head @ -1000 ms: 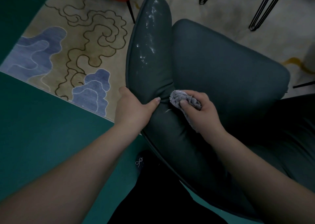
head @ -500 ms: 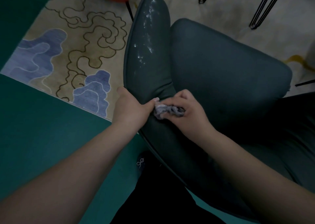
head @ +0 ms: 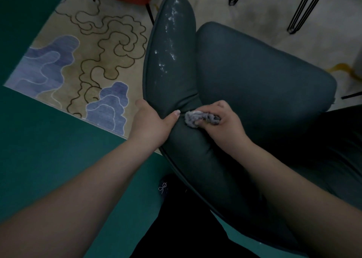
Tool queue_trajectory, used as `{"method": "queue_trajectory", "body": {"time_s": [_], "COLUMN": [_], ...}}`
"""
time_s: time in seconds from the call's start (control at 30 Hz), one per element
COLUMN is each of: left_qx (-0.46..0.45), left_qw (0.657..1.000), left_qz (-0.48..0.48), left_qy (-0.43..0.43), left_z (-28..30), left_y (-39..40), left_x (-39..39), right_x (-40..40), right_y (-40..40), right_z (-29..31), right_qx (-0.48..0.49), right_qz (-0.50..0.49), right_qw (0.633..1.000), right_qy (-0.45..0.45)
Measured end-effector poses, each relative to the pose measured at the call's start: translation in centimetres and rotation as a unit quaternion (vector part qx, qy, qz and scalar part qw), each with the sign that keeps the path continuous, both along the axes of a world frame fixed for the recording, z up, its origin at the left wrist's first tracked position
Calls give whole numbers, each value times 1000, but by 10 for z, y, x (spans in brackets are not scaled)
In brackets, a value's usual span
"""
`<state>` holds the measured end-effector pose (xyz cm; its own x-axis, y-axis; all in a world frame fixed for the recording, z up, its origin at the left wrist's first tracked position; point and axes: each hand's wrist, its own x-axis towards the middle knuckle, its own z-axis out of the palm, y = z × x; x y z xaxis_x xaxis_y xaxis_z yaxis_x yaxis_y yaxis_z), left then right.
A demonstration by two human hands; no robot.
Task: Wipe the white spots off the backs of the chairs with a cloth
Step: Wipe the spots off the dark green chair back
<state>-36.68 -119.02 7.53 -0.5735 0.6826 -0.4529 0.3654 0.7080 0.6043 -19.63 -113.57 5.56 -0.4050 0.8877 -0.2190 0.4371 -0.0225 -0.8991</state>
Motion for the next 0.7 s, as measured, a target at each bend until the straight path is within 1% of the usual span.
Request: {"method": "queue_trajectory", "body": {"time_s": [0.07, 0.13, 0.2, 0.27, 0.33, 0.47, 0.5, 0.57, 0.63, 0.7], "left_qx": [0, 0, -5, -8, -1, 3, 4, 3, -2, -3], "left_qw": [1000, 1000, 1000, 1000, 1000, 1000, 1000, 1000, 1000, 1000], "left_qz": [-4, -10, -13, -14, -11, -10, -9, -8, -8, -9], "left_qy": [-11, -14, -8, -1, -5, -17, -18, -12, -3, -8], "left_z": [1, 2, 3, 2, 2, 4, 4, 3, 2, 2], "left_y": [0, 0, 0, 0, 0, 0, -1, 0, 0, 0], "left_x": [-1, -1, -1, -1, 0, 0, 0, 0, 0, 0], "right_x": [4, 7, 6, 3, 3, 12, 13, 10, 4, 2], "right_y": [9, 10, 3, -4, -2, 14, 13, 4, -5, -2], "right_z": [-4, -7, -4, 0, -1, -6, -7, -3, 2, 1], "right_qx": [-10, -23, -20, -13, -2, -7, -13, -23, -6, 3], "right_qz": [-42, -67, -50, -1, 20, -45, -57, -52, -11, 5], "right_qw": [998, 996, 998, 1000, 1000, 997, 997, 998, 1000, 1000], "right_qy": [-39, -46, -21, 17, 24, -56, -56, -15, 25, 27]}}
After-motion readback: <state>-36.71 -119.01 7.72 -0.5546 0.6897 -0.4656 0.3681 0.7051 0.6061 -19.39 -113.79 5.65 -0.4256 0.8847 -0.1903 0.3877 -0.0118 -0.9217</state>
